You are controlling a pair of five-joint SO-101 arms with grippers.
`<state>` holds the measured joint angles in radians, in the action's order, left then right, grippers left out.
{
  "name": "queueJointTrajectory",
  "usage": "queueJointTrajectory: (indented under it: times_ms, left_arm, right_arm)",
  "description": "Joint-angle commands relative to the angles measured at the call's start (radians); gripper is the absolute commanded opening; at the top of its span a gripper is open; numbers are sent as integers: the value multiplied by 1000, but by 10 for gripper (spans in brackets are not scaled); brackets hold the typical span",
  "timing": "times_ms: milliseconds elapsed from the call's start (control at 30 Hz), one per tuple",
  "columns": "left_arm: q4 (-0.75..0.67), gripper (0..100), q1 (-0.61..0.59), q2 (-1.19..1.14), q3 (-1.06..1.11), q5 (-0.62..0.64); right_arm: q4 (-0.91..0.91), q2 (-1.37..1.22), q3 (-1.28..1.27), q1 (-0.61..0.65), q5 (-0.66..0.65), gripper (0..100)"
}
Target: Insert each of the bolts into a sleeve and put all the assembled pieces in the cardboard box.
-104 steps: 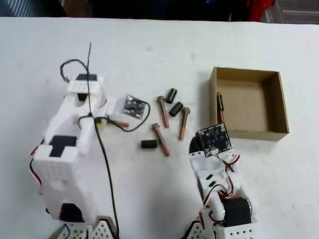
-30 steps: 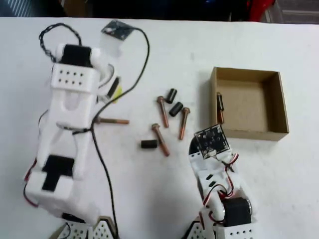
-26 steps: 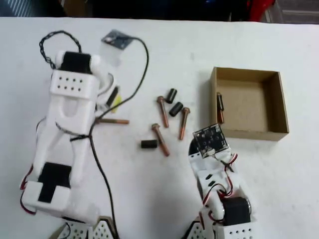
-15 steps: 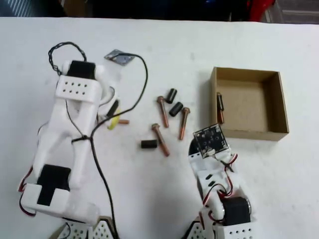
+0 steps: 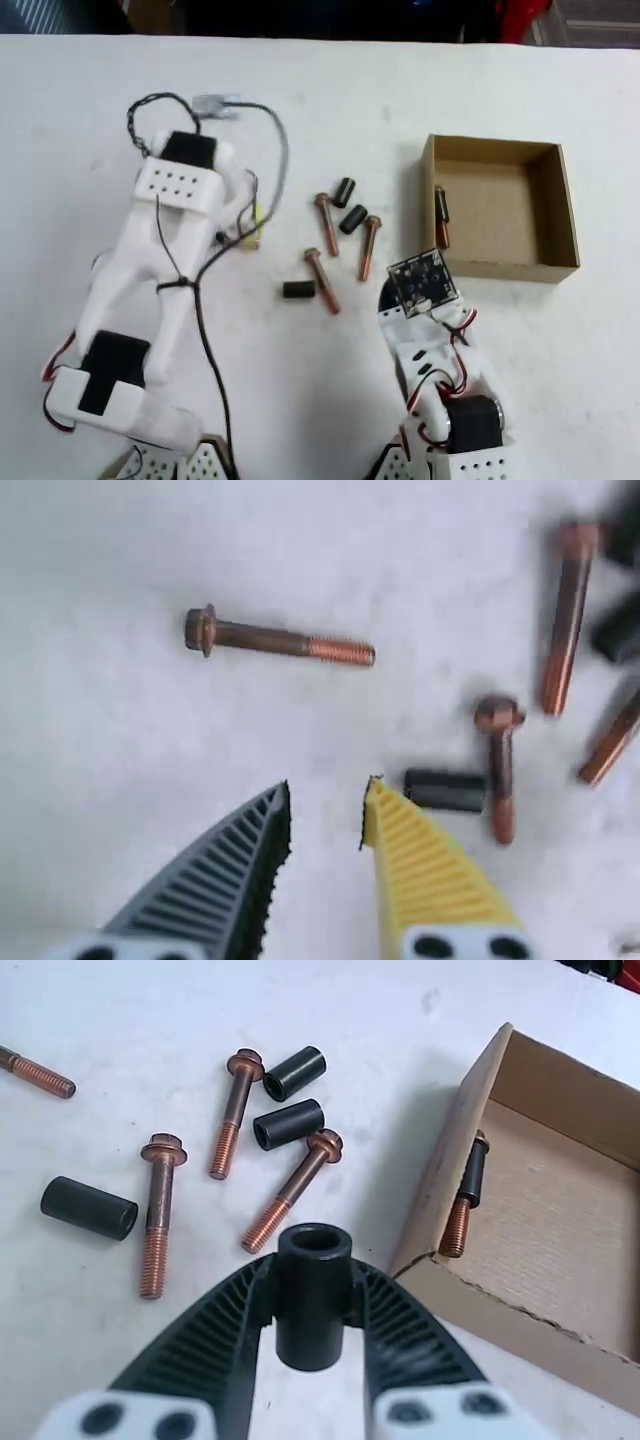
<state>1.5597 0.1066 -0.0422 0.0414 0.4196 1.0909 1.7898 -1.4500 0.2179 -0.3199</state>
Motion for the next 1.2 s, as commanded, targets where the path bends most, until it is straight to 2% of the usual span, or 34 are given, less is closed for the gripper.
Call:
queueJointTrajectory:
  times_ms: [0,167,333,500,600,733,900,1167]
  left_arm:
    - [-106,154,-107,45,-23,419]
    - [-203,154,-137,47,91,529]
    - [-365,151,-137,47,224,779]
    - [-603,154,-127,47,348,747]
    - [-692,154,-127,48,408,747]
    - [-792,151,-124,47,465,815]
    - [-802,151,-128,48,482,816]
    - [-621,151,-128,53,446,848]
  right_arm:
    - [-2,12,11,-7,-12,17]
    - [-1,12,11,-7,-12,17]
    - [-1,12,11,-7,-12,17]
    - [-1,12,11,-7,-12,17]
    - [-1,12,11,-7,-12,17]
    - [-1,12,11,-7,-12,17]
    - [-1,12,11,-7,-12,17]
    - [-1,12,11,-7,-12,17]
